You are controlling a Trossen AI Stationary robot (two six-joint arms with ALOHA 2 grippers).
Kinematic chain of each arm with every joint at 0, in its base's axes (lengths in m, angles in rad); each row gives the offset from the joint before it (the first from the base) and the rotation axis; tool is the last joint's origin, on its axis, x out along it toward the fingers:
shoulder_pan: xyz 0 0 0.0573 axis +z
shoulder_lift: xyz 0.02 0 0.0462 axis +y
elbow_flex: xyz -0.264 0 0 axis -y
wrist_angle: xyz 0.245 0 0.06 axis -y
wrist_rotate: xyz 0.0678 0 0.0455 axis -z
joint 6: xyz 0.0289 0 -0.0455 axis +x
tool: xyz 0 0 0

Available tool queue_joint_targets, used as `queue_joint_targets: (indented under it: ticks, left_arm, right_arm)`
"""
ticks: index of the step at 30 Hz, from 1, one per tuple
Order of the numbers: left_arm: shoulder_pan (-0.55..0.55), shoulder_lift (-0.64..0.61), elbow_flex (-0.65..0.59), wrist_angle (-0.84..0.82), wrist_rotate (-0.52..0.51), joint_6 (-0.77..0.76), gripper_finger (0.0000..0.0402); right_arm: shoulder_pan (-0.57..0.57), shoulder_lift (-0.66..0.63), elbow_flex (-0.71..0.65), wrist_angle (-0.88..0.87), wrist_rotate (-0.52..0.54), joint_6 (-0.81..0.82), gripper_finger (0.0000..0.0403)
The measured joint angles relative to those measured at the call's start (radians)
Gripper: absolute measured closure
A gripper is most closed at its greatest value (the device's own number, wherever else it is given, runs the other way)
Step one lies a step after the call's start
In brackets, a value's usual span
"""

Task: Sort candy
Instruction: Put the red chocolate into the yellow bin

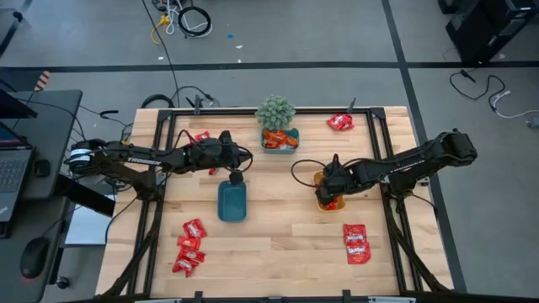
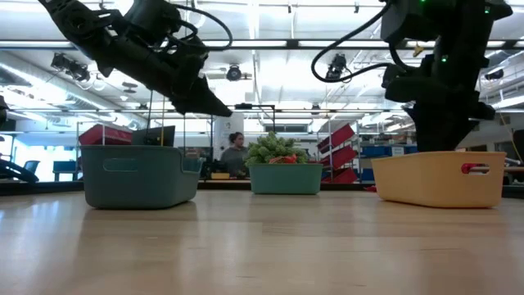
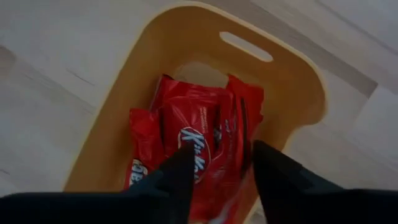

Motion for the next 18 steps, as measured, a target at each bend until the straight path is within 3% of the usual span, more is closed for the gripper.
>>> queue_joint_targets:
  ticks: [3, 9, 13, 18]
  left_arm:
    - [0.000, -0.015, 0.042, -0.140, -0.003, -0.008, 0.0356]
    - [0.000, -0.036, 0.216, -0.579, -0.078, -0.087, 0.0301]
    - [0.000, -0.036, 0.295, -0.805, -0.110, -0.151, 0.0264]
    - [0.029, -0.035, 0.300, -0.961, -0.128, -0.220, 0.0224]
  right_arm:
    - [0.000, 0.000, 0.012, -0.012, -0.001, -0.055, 0.0213]
    - [0.006, -0.005, 0.082, -0.017, 0.003, -0.188, 0.0145]
    - [0.011, -0.013, 0.116, 0.000, 0.040, -0.267, 0.0117]
    - [0.011, -0.014, 0.117, 0.024, 0.055, -0.336, 0.0100]
